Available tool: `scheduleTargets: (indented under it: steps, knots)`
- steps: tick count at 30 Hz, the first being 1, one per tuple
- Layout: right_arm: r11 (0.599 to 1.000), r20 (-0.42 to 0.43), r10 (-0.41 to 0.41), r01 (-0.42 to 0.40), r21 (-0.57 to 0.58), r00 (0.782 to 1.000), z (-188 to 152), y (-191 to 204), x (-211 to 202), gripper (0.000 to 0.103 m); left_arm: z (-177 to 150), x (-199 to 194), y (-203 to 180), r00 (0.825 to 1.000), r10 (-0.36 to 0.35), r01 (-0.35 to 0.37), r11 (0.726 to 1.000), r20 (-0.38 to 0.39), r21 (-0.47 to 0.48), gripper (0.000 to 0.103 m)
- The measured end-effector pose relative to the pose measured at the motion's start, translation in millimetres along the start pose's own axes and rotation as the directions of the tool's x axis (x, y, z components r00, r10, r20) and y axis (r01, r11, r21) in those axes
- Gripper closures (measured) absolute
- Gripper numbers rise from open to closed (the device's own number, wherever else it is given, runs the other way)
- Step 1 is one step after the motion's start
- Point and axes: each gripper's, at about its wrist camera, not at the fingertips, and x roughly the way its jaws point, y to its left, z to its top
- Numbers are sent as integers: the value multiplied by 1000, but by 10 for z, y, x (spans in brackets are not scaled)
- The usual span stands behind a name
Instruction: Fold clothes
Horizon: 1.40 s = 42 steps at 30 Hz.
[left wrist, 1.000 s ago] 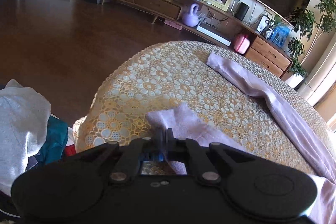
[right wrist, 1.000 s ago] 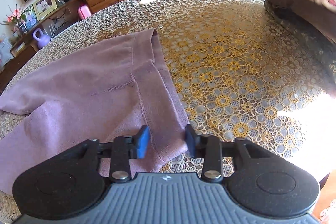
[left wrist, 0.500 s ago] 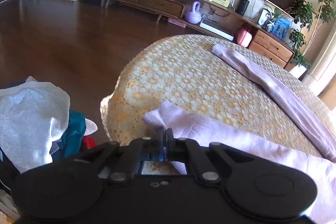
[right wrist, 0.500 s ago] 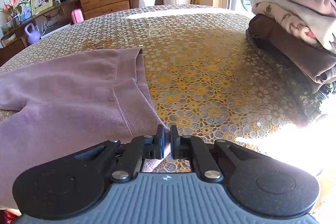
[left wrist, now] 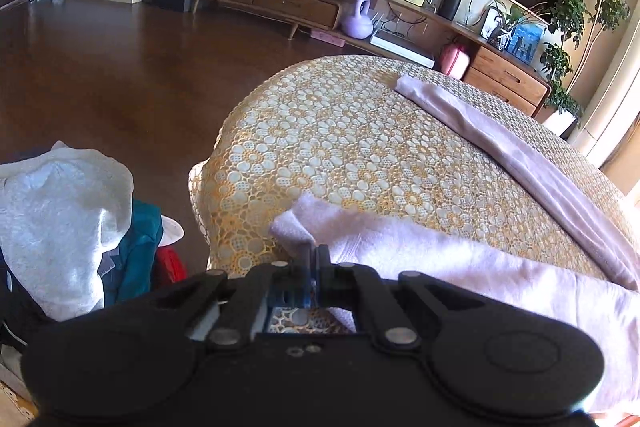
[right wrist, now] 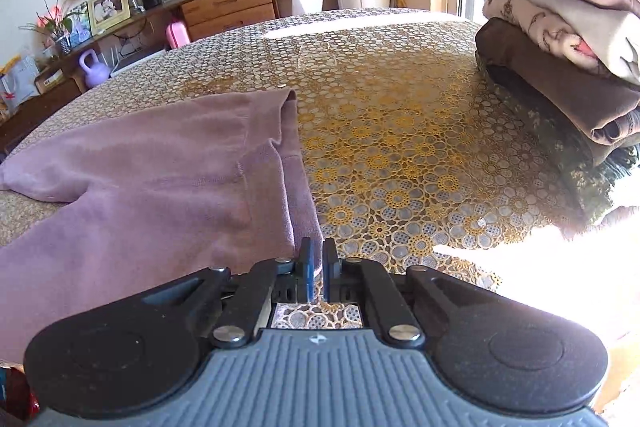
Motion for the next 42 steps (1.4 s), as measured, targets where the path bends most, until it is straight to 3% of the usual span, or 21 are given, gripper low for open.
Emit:
scheduleTargets:
  steps: [4, 7, 9, 10, 12, 16, 21, 24, 29, 31, 32, 35, 36, 37, 42]
  knots:
    - [1000, 10, 24, -24, -1, 1000, -49, 27, -100, 95, 25, -106, -35, 1000, -13, 13, 1000, 25, -9, 20]
    - [979, 56, 46, -34, -203, 997, -169, 265, -204, 84, 89, -265, -95, 997, -38, 38, 999, 66, 2, 23]
    - [929, 53, 89, -64, -365, 995, -295, 496, -256, 72, 163, -360, -131, 994, -56, 56, 998, 92, 5, 18]
    - [899, 38, 132, -103, -426, 991, -363, 607, -271, 67, 204, -389, -140, 993, -64, 64, 998, 100, -2, 19]
    - [835, 14, 211, -173, -523, 977, -491, 826, -298, 35, 250, -403, -157, 993, -61, 62, 998, 104, -8, 19]
    - [675, -12, 312, -231, -701, 950, -756, 1284, -359, 34, 226, -401, -146, 995, -48, 50, 998, 89, -25, 18]
    - [402, -29, 324, -165, -901, 946, -1192, 1864, -305, 35, 202, -464, -108, 996, -48, 52, 997, 80, -51, 22]
    - [318, -58, 328, -168, -933, 943, -1329, 2075, -189, 35, 273, -539, -128, 994, -56, 62, 997, 97, -51, 20]
    - [308, -59, 318, -162, -937, 946, -1377, 2182, -32, 50, 277, -472, -153, 996, -35, 38, 999, 81, -36, 20]
    - [301, -46, 315, -146, -942, 948, -1394, 2188, -8, 50, 236, -418, -131, 998, -26, 29, 999, 62, -37, 19]
    - [296, -39, 317, -137, -945, 948, -1406, 2189, -8, 50, 225, -395, -122, 998, -23, 25, 999, 55, -37, 24]
    - [259, -20, 313, -106, -960, 950, -1445, 2202, -3, 54, 220, -344, -75, 999, -21, 22, 999, 43, -42, 19]
    - [272, -21, 313, -110, -956, 950, -1422, 2199, -10, 64, 218, -331, -66, 999, -19, 20, 999, 36, -36, 9]
    - [285, -21, 313, -115, -952, 950, -1400, 2196, -16, 67, 217, -315, -62, 999, -17, 18, 999, 29, -29, 0]
    - [385, -71, 322, -199, -901, 944, -1197, 2186, -41, 85, 169, -294, -22, 1000, 17, -17, 1000, 26, 13, 0]
